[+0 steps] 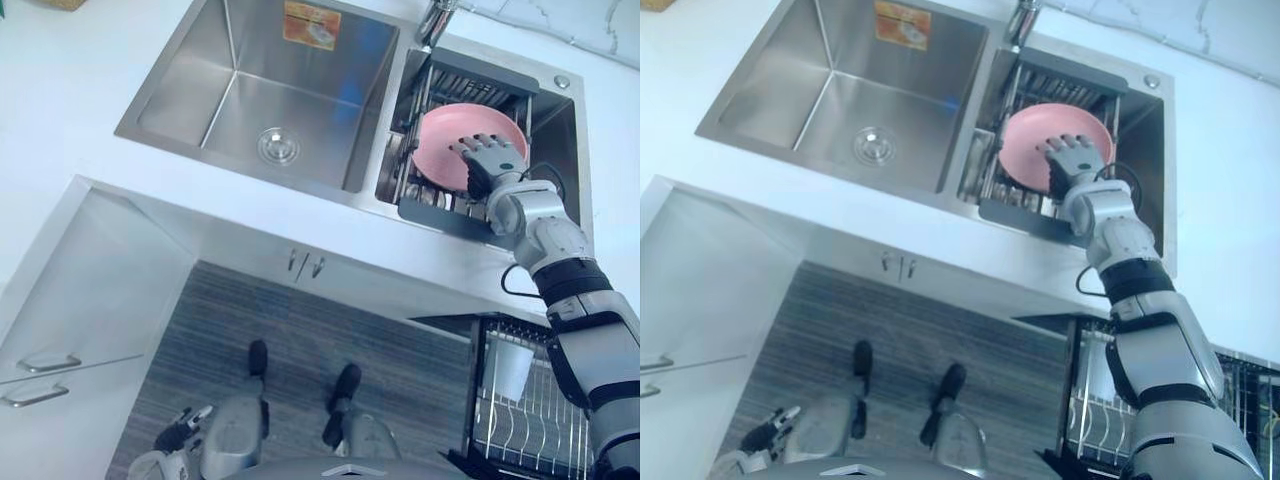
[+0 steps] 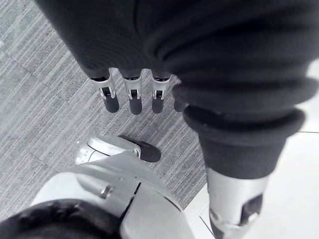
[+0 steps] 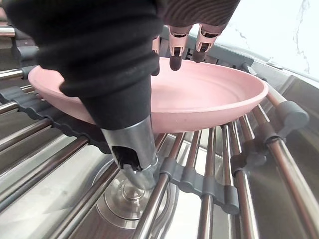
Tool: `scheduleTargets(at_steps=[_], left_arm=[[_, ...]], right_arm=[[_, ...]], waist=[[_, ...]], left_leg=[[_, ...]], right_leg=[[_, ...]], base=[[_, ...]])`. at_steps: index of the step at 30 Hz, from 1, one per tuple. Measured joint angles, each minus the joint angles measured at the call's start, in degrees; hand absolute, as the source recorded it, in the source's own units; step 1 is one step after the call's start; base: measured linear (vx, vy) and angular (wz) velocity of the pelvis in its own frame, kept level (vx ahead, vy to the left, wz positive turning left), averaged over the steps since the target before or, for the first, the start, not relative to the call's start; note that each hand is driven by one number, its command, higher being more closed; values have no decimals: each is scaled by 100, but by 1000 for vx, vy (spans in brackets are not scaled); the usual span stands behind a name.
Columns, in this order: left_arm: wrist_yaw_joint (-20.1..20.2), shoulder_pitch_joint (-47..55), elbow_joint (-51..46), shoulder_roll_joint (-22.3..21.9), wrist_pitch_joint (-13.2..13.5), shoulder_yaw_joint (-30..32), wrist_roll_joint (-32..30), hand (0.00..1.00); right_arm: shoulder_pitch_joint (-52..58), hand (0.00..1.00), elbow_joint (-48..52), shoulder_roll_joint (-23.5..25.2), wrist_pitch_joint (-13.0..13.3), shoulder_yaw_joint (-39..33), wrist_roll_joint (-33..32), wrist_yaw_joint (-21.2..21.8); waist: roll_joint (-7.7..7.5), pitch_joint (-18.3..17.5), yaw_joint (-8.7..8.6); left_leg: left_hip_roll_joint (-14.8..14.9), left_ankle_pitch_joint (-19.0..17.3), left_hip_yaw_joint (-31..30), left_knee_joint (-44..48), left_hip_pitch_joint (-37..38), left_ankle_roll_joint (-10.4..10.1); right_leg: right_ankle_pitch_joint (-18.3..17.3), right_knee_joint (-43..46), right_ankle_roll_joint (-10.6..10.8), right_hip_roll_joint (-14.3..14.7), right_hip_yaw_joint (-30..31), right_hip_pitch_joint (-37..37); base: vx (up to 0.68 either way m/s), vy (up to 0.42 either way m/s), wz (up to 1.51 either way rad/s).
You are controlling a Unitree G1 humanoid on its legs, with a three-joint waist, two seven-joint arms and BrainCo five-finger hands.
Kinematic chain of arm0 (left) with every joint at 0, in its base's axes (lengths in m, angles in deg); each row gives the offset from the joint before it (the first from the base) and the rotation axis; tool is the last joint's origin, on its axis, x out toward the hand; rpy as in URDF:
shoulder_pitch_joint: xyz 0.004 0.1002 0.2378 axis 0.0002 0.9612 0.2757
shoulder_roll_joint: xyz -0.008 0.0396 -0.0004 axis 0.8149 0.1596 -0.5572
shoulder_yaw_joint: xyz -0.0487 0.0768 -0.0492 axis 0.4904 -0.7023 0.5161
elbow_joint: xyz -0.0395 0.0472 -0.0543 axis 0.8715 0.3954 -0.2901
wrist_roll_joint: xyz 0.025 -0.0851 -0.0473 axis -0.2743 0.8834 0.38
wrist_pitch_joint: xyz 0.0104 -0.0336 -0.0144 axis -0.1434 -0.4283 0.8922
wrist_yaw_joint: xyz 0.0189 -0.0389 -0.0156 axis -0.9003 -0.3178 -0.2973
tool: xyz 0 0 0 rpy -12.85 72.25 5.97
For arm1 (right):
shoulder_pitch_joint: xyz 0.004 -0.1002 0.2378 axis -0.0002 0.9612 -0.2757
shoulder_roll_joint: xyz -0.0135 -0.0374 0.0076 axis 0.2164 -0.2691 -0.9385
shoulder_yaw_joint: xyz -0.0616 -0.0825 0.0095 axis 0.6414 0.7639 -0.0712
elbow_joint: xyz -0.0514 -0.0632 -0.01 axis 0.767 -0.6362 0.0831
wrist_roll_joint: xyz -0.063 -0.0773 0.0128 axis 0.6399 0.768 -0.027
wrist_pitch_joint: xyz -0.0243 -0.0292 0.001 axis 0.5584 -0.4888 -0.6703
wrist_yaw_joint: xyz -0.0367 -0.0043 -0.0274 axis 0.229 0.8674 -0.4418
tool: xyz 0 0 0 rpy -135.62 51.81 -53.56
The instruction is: Walk over to the sink, pick up the cup, carry it to the dishwasher, place the cup inside the dishwasher, then close the dishwasher door
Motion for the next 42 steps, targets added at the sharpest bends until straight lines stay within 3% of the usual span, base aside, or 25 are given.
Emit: scheduleTargets(at_steps=[5,17,22,25,30,37,38,42], left_arm=[[12,-109,-1,46,42,-1,111,0],[54,-206,0,106,68,-4,108,0],[40,-207,-2,103,72,0,104,0],[25,-205,-11,84,115,11,90,0],[-6,-148,-1,36,188,63,-108,0],[-16,92,33,-99,212,80,-359,0],[-17,154,49,-108,212,85,-373,0],[-20,346,128,-151,208,119,-536,0]], right_arm=[[-210,100,17,-175,37,311,-6,-238],[-263,100,25,-280,224,319,-124,-505],[-162,100,154,-292,442,272,-839,-736],[65,100,787,-289,696,-223,-1126,-997],[435,100,1557,-289,1021,-866,-1228,-1162],[1103,100,1881,-256,1263,-1074,-1235,-1039],[1222,0,1937,-255,1278,-1098,-1247,-995],[1500,0,2080,-230,1279,-1105,-1351,-602]], waist=[[61,69,-13],[70,75,-14],[71,71,-28],[84,60,-53],[78,-169,-140],[23,-554,-194],[16,-621,-194],[-19,-849,-214]], left_leg=[[21,31,27,-23,-75,-27],[92,112,29,-19,-162,-2],[142,125,53,9,-85,-27],[178,99,61,6,17,-61],[204,61,100,9,147,-115],[190,9,85,-24,375,-137],[188,-33,88,-25,413,-169],[182,-44,123,-26,417,-170]], right_leg=[[-25,31,-65,-2,38,-105],[56,-15,-85,82,38,-179],[73,-70,-102,139,37,-81],[71,-130,-106,182,36,40],[42,-149,-95,214,42,162],[-21,-150,-50,203,40,399],[-63,-150,-34,199,37,440],[-104,-150,-33,188,47,438]], base=[[4,7,-2],[58,-4,-1],[70,-18,-3],[53,-19,-4],[74,-8,-3],[36,5,-1],[0,0,0],[0,0,0]])
